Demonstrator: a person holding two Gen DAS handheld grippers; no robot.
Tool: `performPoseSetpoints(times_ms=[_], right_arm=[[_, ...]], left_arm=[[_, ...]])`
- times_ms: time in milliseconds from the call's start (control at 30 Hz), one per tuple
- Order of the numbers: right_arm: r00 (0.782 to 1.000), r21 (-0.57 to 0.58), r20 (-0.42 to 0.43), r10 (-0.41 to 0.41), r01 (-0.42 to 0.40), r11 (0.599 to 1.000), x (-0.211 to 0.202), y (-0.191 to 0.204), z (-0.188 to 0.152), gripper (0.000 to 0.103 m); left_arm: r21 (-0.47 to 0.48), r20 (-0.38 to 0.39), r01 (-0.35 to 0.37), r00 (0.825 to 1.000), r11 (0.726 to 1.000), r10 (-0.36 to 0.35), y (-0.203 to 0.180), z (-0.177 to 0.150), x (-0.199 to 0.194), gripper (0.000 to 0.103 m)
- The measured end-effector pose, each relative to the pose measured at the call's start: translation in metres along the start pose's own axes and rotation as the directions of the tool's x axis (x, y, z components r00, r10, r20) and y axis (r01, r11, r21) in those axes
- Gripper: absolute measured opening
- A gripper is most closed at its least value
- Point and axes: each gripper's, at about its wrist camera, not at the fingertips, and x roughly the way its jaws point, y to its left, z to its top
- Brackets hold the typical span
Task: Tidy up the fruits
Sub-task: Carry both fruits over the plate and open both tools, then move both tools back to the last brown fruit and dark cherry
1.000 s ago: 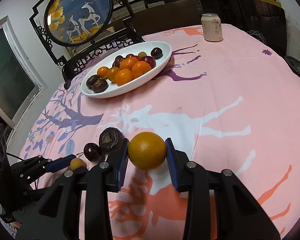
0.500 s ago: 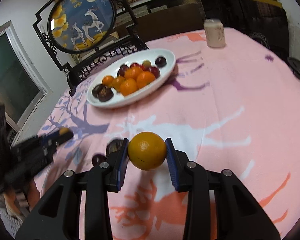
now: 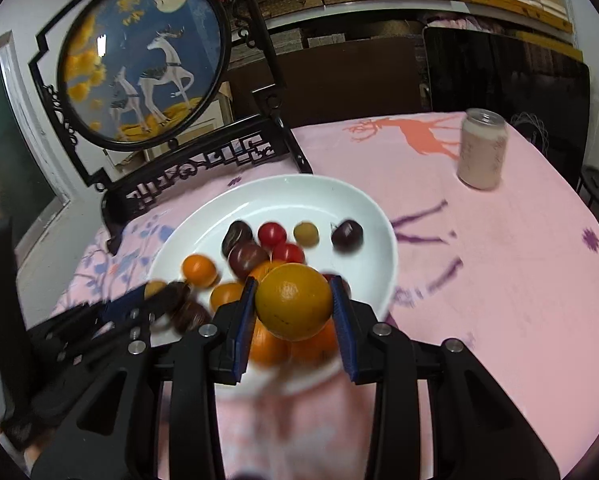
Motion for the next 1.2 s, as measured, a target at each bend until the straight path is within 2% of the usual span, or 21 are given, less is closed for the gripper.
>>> performPoseSetpoints(times_ms=[100,300,333,400,433,467,700,867,967,1000,1033,1200], right_arm=[[1.0,-0.032,-0.013,0.009,-0.009,0.999,0.023,0.007,0.005,0.037],[0.999,-0.046,-0.03,0.024,-0.025,0.999,0.037,0.009,0.007,0.037],[0.999,-0.049,-0.036,0.02,-0.022,0.999,0.04,0.008,0.006,0.037],[0.999,-0.057,-0.037,0.01,-0.012,0.998,0.041,0.007,0.005,0.043],[1.0,-0.059,-0.029,0.003,-0.005,0.998,0.038,0.007,0.005,0.045],[1.0,-0.059,-0.016,0.003,-0.004,0.998,0.034,0.006,0.006,0.046],[1.0,-0.057,0.019,0.012,-0.011,0.998,0.017,0.008,0.01,0.048],[0.999,-0.038,0.026,0.029,-0.028,0.999,0.0,0.011,0.006,0.049],[0.999,-0.05,0.028,0.031,-0.03,0.998,-0.019,0.011,-0.008,0.054],[0.999,-0.055,0.033,0.026,-0.024,0.998,-0.025,0.011,-0.013,0.058],[0.999,-0.056,0.046,0.02,-0.017,0.998,-0.034,0.009,-0.02,0.06],[0.999,-0.07,0.048,0.012,-0.009,0.998,-0.06,0.004,-0.055,0.06]], left_arm=[[0.017,-0.004,-0.015,1.0,1.0,0.015,0.001,0.002,0.009,0.024],[0.038,0.011,-0.036,0.999,0.999,0.035,-0.002,0.005,0.017,0.024],[0.041,0.021,-0.043,0.999,0.998,0.042,-0.003,0.004,0.018,0.027],[0.046,0.027,-0.04,0.999,0.998,0.039,-0.005,0.001,0.017,0.049],[0.048,0.031,-0.051,0.998,0.998,0.049,-0.006,0.0,0.016,0.069],[0.049,0.045,-0.063,0.997,0.997,0.06,-0.007,-0.001,0.014,0.071],[0.04,0.066,-0.07,0.996,0.997,0.067,-0.002,-0.004,-0.001,0.071],[0.019,0.077,-0.12,0.99,0.993,0.118,0.008,-0.015,-0.012,0.077],[0.001,0.08,-0.138,0.987,0.99,0.137,0.013,-0.022,-0.023,0.08],[-0.007,0.087,-0.141,0.986,0.99,0.141,0.014,-0.025,-0.028,0.082],[-0.02,0.099,-0.147,0.984,0.989,0.148,0.016,-0.03,-0.036,0.086],[-0.013,0.112,-0.194,0.975,0.981,0.194,0.017,-0.055,-0.057,0.093]])
